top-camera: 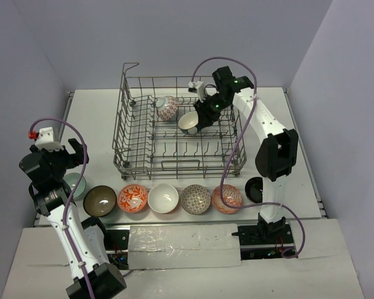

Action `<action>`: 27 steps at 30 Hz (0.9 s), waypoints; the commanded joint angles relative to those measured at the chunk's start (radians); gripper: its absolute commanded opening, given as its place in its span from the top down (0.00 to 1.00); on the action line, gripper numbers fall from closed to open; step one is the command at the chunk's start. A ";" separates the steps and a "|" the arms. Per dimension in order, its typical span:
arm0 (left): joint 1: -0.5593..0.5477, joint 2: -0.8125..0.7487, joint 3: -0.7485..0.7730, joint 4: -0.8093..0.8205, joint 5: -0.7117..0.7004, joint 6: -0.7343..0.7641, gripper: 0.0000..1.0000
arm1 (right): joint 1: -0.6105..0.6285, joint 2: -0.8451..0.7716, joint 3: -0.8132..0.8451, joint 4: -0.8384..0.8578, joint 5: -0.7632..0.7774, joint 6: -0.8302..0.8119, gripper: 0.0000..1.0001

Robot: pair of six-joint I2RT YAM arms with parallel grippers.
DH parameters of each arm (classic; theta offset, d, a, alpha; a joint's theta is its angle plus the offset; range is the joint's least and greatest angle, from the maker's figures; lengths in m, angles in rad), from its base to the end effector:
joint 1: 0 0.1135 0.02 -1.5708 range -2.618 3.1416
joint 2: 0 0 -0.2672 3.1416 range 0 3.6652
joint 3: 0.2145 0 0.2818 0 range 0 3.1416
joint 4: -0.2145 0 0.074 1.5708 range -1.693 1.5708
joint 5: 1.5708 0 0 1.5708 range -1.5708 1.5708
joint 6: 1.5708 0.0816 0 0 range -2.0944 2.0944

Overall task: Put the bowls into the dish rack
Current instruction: Pick up the bowl from the dish rack.

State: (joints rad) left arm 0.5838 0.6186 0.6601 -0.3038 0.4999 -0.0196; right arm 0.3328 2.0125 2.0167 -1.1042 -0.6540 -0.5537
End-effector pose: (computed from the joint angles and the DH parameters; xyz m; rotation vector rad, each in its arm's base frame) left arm 0.2014 0.0862 0.3020 -0.1947 1.7902 -0.0560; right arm 0.4301 0.2012 0.2925 -1.2570 2.1731 0.7773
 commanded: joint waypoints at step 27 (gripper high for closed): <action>0.005 -0.005 0.012 0.009 0.046 0.046 0.01 | 0.127 0.055 0.119 0.072 0.194 -0.101 0.54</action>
State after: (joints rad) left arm 0.5838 0.6189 0.6601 -0.3046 0.5266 0.0078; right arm 0.4522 2.0365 2.0850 -1.0386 -0.4763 -0.6308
